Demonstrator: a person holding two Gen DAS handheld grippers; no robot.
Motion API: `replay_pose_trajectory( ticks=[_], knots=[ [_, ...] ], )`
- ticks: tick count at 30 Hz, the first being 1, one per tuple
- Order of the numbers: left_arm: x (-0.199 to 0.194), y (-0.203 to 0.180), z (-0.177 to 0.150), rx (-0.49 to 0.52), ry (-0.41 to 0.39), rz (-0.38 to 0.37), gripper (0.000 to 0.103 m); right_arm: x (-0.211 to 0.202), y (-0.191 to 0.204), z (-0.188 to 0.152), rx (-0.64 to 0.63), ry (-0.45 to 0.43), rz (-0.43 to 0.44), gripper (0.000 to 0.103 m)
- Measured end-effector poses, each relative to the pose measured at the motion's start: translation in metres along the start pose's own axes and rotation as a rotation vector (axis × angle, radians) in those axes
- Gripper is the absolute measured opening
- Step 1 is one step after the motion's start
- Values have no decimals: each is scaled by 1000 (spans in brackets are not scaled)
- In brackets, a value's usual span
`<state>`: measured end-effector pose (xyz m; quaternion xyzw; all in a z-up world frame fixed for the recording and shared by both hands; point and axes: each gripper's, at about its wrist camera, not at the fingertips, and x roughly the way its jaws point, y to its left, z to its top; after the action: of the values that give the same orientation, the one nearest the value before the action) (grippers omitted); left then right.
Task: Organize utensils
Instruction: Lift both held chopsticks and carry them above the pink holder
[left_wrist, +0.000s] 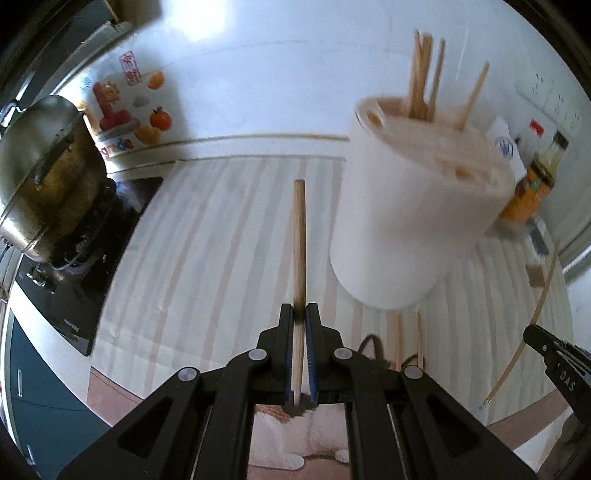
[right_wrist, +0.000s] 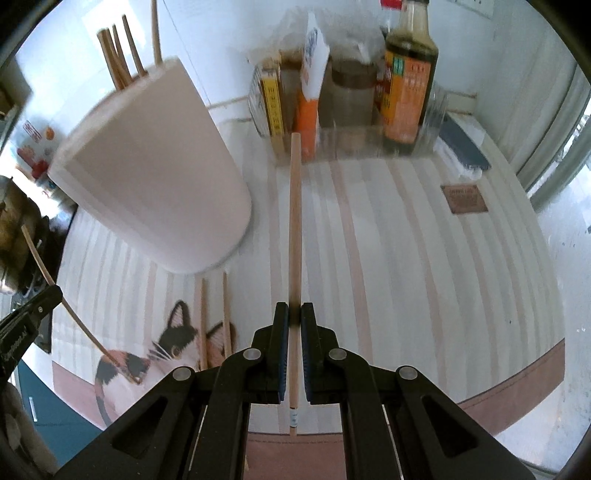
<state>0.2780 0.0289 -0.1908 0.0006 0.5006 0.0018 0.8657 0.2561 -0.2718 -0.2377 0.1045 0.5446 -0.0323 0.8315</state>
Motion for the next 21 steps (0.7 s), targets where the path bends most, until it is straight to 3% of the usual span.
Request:
replay_pose_trajectory(
  ticks=[8, 21],
  knots=[
    [-39, 27, 32, -97, -100, -19, 4, -42, 12, 31, 11, -127, 56, 7],
    [-140, 42, 127, -140, -289, -104, 4, -138, 35, 146, 41, -363, 232, 7]
  ],
)
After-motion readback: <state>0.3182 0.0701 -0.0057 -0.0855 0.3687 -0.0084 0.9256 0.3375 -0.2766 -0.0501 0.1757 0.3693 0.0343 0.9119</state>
